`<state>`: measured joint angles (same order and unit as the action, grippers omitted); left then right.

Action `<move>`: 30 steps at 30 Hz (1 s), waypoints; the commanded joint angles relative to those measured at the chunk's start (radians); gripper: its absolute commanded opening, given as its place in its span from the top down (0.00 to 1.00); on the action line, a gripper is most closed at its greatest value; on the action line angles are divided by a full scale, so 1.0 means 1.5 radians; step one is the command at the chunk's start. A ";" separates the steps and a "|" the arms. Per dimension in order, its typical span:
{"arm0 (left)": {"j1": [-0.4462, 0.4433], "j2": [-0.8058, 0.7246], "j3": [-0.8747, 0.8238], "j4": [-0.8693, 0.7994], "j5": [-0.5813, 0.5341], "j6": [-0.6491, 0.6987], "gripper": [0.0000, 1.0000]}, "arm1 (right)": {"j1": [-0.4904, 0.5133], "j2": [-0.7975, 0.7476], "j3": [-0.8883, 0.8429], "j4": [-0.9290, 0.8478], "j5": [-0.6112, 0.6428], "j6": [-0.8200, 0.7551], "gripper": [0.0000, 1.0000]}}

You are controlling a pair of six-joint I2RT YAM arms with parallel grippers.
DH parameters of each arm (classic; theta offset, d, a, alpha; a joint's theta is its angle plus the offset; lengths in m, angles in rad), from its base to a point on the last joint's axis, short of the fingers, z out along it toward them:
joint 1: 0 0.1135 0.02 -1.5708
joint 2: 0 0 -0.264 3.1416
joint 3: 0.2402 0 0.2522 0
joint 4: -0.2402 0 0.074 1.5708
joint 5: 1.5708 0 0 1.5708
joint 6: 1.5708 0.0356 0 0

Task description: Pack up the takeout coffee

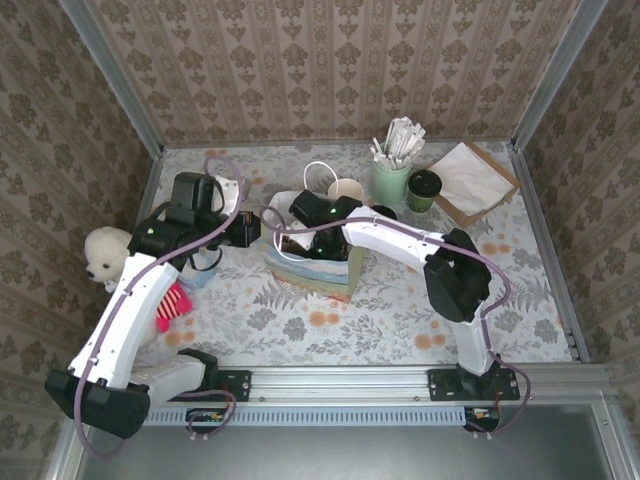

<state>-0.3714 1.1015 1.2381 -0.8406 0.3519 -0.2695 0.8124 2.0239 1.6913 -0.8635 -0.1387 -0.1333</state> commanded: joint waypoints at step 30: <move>0.010 0.013 0.022 0.011 0.015 -0.007 0.97 | 0.009 -0.030 -0.062 0.057 -0.020 -0.033 0.47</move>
<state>-0.3630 1.1156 1.2461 -0.8379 0.3546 -0.2703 0.8207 2.0396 1.6360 -0.8085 -0.1066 -0.1837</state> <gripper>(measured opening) 0.047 0.530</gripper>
